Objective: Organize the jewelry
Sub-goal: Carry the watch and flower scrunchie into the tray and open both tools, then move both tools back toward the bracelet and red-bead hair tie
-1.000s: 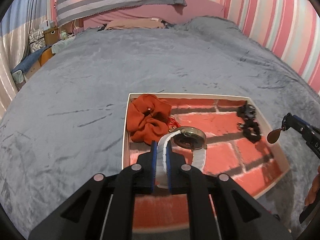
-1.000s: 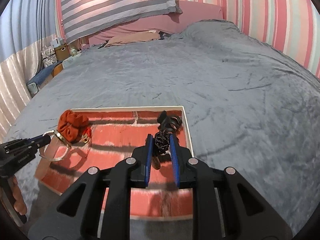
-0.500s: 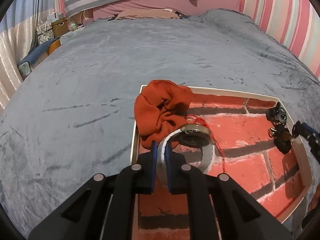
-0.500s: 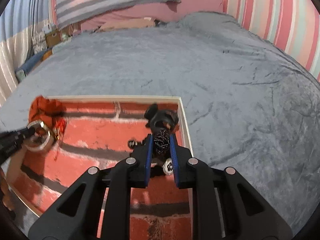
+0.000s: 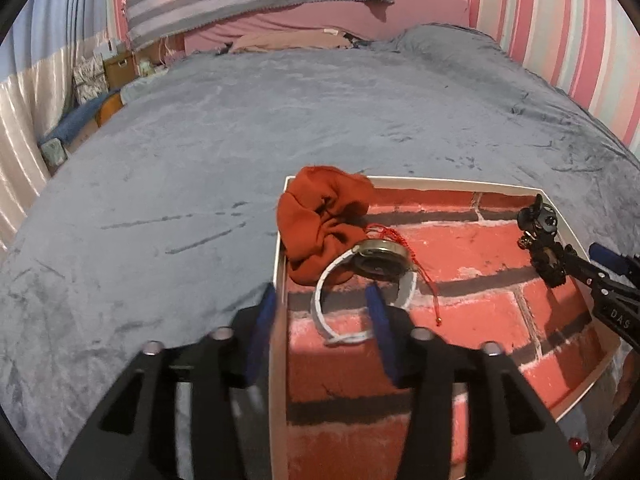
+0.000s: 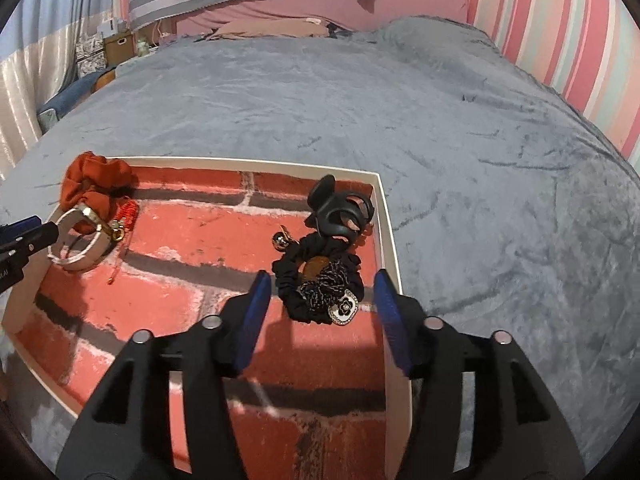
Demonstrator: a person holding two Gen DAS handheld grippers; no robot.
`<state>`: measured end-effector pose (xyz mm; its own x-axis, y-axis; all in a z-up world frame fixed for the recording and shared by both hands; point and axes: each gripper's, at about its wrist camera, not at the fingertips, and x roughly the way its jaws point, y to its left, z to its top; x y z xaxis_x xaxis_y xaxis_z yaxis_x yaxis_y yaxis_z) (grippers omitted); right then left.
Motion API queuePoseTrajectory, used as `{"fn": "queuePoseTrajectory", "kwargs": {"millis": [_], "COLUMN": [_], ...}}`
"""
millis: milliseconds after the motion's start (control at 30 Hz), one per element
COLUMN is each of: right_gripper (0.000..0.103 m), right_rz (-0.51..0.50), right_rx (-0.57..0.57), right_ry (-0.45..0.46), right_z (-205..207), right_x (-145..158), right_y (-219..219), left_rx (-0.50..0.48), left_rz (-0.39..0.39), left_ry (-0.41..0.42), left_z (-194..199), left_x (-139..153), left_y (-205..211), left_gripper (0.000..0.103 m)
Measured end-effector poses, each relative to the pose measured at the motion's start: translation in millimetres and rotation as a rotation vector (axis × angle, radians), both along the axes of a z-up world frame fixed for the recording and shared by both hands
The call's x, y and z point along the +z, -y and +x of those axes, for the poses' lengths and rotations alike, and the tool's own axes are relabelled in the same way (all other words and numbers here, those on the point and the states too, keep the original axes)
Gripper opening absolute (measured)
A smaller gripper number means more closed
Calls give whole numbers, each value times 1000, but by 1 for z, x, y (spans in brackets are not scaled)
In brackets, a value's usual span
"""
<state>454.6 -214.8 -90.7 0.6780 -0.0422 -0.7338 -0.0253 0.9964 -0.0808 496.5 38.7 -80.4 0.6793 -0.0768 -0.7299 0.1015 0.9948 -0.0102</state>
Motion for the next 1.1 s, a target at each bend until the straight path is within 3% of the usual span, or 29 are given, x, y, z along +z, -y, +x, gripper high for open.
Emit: {"fn": "queuePoseTrajectory", "kwargs": {"millis": [133,333,433,733,1100], "right_gripper": [74,90,95,96,94], "right_rz": [35,55,64,66,70], "right_rx": [12,8,-6,-45,-60], "right_ry": [37,103,131,132,77], "right_z": [-16,-56,-84,-157,-219], "right_x": [15,42,51,54,33], "right_y": [2,13,24,53,56], "left_rx": [-17,-44,-62,-81,-82], "left_rz": [-22,-38,-44,-50,-63], "left_ry": [35,103,116,97,51], "left_z": [-19,-62,-86,-146,-196], "left_x": [17,47,56,58,42], "left_y": [2,7,9,14,23], "left_gripper": [62,80,82,83,83]}}
